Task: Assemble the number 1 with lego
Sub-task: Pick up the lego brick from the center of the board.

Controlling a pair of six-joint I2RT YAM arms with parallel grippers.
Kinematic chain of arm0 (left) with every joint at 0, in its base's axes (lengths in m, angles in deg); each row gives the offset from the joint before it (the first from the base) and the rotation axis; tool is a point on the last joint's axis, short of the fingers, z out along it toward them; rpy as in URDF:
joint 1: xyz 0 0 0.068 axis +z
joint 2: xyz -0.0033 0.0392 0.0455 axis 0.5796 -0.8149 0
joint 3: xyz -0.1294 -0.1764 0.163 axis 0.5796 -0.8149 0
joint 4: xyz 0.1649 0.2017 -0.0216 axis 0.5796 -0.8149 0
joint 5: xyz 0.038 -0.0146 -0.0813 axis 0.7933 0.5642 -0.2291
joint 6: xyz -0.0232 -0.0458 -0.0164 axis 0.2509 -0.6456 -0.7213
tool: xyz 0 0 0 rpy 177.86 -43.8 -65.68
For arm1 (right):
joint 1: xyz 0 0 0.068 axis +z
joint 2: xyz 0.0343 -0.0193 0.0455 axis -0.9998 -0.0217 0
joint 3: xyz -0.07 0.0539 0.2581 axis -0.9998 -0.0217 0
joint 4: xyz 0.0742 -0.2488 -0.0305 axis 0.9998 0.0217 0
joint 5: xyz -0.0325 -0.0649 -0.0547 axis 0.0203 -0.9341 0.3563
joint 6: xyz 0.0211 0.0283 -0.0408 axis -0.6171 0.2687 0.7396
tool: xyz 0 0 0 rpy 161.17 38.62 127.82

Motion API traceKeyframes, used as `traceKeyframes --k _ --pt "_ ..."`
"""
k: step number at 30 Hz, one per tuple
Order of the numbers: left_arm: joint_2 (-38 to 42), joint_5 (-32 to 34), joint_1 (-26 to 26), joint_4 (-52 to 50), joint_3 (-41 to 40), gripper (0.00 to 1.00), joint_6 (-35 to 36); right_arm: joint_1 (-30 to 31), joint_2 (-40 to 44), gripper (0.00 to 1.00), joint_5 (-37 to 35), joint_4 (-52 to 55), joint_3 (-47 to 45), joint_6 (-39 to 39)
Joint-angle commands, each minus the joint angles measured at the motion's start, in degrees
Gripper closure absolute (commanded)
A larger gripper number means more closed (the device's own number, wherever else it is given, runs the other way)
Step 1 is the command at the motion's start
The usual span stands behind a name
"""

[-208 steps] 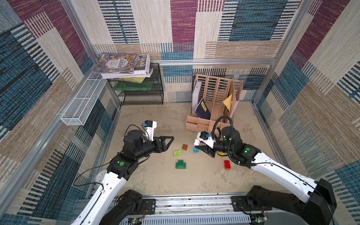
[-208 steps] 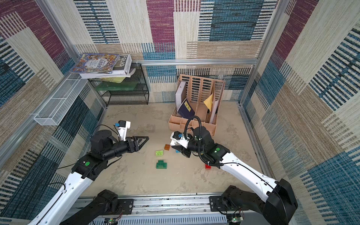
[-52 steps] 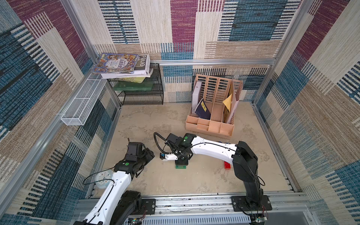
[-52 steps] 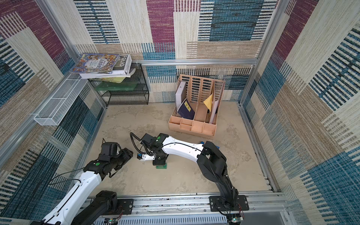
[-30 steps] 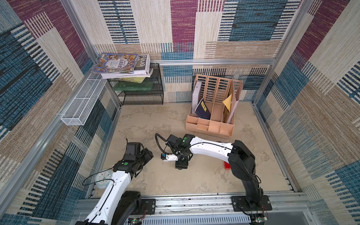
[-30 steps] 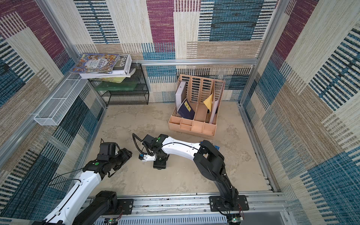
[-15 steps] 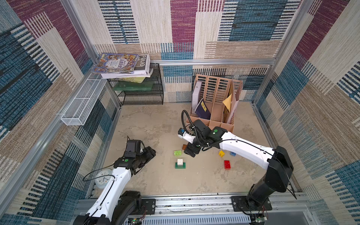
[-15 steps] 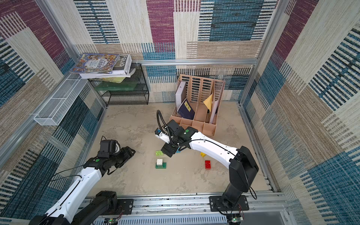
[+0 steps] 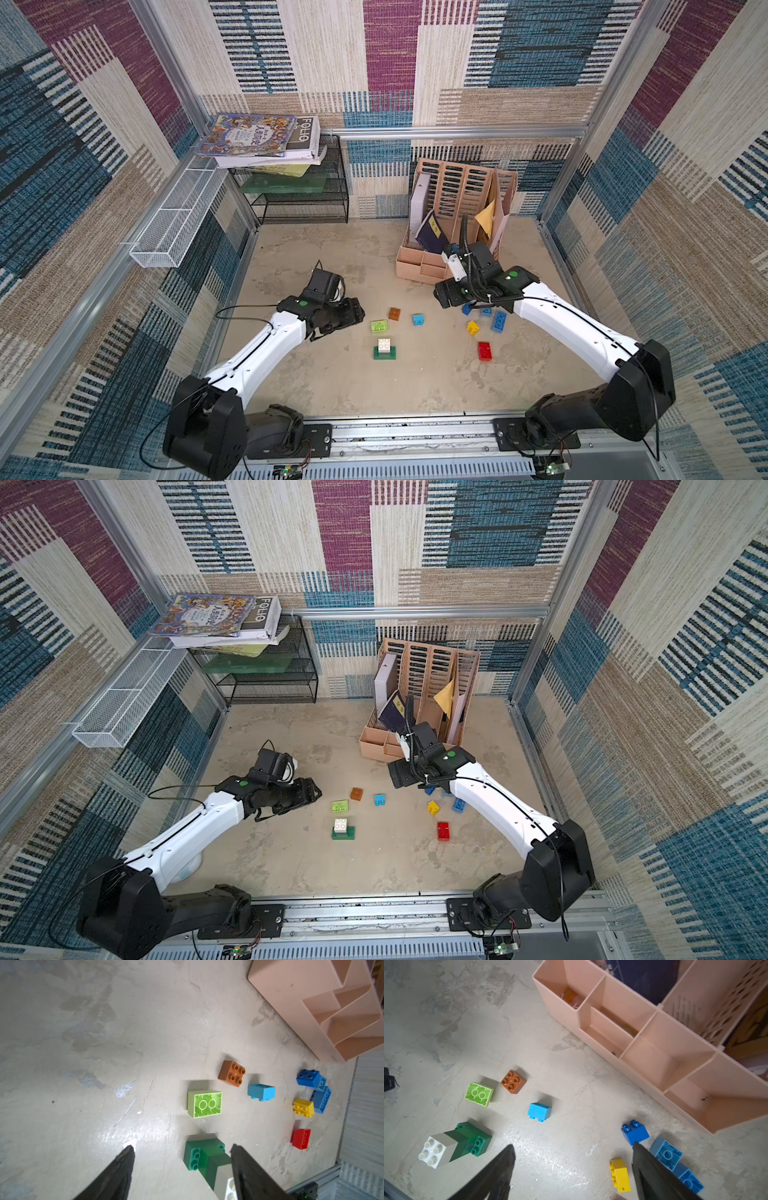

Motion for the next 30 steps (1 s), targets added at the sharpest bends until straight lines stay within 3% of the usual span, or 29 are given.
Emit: traceKeyframes --k 1,12,17,30 --pt "-4.18 5.14 -2.69 -3.56 3.51 0.21 0.97 -0.89 2.23 0.10 -0.93 -2.37 -2.10 -0.84" --pt "-21.60 9.02 -10.23 -8.86 16.71 0.05 1.20 -5.27 8.59 0.09 -1.99 -3.21 -8.30 -0.75" --pt "-26.51 9.54 -11.22 -11.51 19.93 0.04 0.74 -6.25 9.85 0.09 -2.89 -2.83 -9.55 -1.26" --pt "-33.45 8.35 -12.82 -13.07 23.46 0.26 0.54 -7.78 10.41 0.09 -2.23 -3.49 -10.56 0.12"
